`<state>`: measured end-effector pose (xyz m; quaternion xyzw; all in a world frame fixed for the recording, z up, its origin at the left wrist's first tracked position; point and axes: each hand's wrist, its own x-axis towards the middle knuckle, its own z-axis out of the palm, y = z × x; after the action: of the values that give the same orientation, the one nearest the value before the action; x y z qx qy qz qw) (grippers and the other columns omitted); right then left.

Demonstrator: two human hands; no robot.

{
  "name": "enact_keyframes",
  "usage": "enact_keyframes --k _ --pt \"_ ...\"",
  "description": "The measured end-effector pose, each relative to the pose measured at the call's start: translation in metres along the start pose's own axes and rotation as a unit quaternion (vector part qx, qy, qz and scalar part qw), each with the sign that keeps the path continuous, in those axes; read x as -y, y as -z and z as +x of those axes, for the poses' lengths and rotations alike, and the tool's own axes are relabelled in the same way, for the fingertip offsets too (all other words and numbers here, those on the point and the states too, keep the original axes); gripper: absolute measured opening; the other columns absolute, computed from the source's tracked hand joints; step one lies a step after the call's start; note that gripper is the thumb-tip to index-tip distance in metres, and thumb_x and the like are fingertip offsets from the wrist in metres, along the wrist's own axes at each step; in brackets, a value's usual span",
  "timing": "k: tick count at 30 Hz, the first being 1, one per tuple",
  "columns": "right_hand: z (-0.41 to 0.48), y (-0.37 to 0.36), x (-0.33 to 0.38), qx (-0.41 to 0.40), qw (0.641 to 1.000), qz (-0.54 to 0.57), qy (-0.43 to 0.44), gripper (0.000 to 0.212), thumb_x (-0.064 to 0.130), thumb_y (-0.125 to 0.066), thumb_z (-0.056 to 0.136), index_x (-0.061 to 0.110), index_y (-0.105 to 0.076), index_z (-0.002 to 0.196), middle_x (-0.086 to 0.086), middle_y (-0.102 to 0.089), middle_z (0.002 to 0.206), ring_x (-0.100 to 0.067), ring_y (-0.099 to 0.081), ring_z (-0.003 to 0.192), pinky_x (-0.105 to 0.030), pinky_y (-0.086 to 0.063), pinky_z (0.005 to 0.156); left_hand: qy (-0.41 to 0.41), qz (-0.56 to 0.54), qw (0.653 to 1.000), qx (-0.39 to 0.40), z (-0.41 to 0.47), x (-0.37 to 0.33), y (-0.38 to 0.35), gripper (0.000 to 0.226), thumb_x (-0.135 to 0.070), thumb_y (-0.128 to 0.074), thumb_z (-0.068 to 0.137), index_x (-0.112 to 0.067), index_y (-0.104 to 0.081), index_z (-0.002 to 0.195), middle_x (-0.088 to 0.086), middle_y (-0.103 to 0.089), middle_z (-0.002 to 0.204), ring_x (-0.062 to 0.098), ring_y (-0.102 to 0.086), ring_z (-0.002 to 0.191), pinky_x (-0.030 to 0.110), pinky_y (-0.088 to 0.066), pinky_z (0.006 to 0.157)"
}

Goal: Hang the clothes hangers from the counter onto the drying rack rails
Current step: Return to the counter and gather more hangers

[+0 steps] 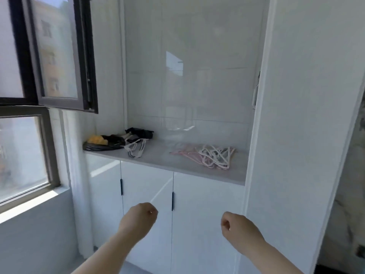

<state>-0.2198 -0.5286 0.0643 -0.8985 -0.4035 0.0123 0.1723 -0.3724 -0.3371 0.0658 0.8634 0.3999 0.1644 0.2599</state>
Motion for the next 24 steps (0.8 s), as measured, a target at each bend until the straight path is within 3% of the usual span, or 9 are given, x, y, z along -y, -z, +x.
enact_keyframes --k 4,6,9,11,15,19,22,24 --pt "0.088 -0.007 -0.043 -0.020 1.000 0.021 -0.010 0.012 0.016 -0.036 0.093 0.024 -0.043 0.088 0.007 -0.050 0.090 -0.014 -0.045 0.080 -0.019 -0.034 0.060 0.002 0.003 1.000 0.002 0.082 -0.028 -0.045 0.023 -0.018 -0.039 0.085 -0.025 -0.055 0.070 -0.002 -0.067 0.090 0.019 -0.063 0.085 0.022 -0.041 0.062" --pt "0.132 -0.009 -0.058 -0.018 0.999 0.032 0.000 0.011 0.015 -0.038 0.093 0.024 -0.042 0.088 0.008 -0.049 0.092 -0.014 -0.047 0.084 -0.021 -0.035 0.067 0.013 0.002 1.000 -0.009 0.122 -0.044 -0.060 0.023 -0.018 -0.039 0.086 -0.024 -0.056 0.073 -0.002 -0.066 0.091 0.019 -0.063 0.088 0.022 -0.039 0.061" --pt "0.197 -0.011 -0.074 -0.015 0.998 0.050 0.026 0.012 0.015 -0.040 0.093 0.026 -0.044 0.093 0.009 -0.049 0.097 -0.014 -0.049 0.108 -0.020 -0.033 0.075 0.021 -0.012 0.999 -0.024 0.175 -0.064 -0.081 0.024 -0.017 -0.039 0.087 -0.025 -0.053 0.068 -0.003 -0.066 0.090 0.018 -0.057 0.073 0.022 -0.036 0.056" --pt "0.238 -0.015 -0.078 -0.026 0.998 0.054 0.037 0.019 0.015 -0.040 0.093 0.023 -0.053 0.106 0.005 -0.054 0.109 -0.014 -0.045 0.116 -0.021 -0.035 0.080 0.018 -0.017 0.999 -0.037 0.203 -0.070 -0.096 0.024 -0.019 -0.040 0.089 -0.030 -0.049 0.069 -0.008 -0.063 0.085 0.014 -0.051 0.069 0.021 -0.035 0.053" --pt "0.305 -0.031 -0.081 -0.031 0.998 0.030 0.050 0.030 0.014 -0.039 0.094 0.014 -0.050 0.122 0.001 -0.051 0.126 -0.016 -0.039 0.121 -0.021 -0.032 0.093 0.003 -0.009 0.999 -0.049 0.253 -0.070 -0.120 0.028 -0.026 -0.041 0.093 -0.042 -0.043 0.070 -0.012 -0.060 0.099 0.009 -0.053 0.089 0.019 -0.037 0.068" --pt "0.359 -0.040 -0.089 -0.046 0.998 0.022 0.031 0.033 0.011 -0.040 0.093 0.012 -0.048 0.124 -0.002 -0.047 0.129 -0.019 -0.038 0.123 -0.023 -0.031 0.097 -0.024 0.022 0.997 -0.064 0.315 -0.075 -0.136 0.026 -0.028 -0.038 0.096 -0.030 -0.055 0.116 -0.011 -0.049 0.131 0.012 -0.051 0.114 0.021 -0.036 0.088" --pt "0.401 -0.039 -0.096 -0.068 0.998 0.010 0.005 0.032 0.010 -0.040 0.093 0.011 -0.048 0.123 -0.003 -0.048 0.128 -0.020 -0.039 0.123 -0.025 -0.031 0.097 -0.083 0.089 0.992 -0.045 0.363 -0.079 -0.148 0.043 -0.035 -0.033 0.097 -0.025 -0.033 0.139 -0.006 -0.028 0.149 0.013 -0.029 0.136 0.023 -0.020 0.109" --pt "0.426 -0.038 -0.100 -0.075 0.997 0.002 -0.008 0.033 0.011 -0.039 0.094 0.012 -0.047 0.126 -0.003 -0.049 0.128 -0.020 -0.041 0.122 -0.025 -0.032 0.096 -0.098 0.140 0.985 -0.011 0.393 -0.077 -0.159 0.051 -0.042 -0.026 0.097 -0.026 -0.018 0.144 -0.005 -0.012 0.155 0.012 -0.012 0.143 0.026 -0.008 0.115"
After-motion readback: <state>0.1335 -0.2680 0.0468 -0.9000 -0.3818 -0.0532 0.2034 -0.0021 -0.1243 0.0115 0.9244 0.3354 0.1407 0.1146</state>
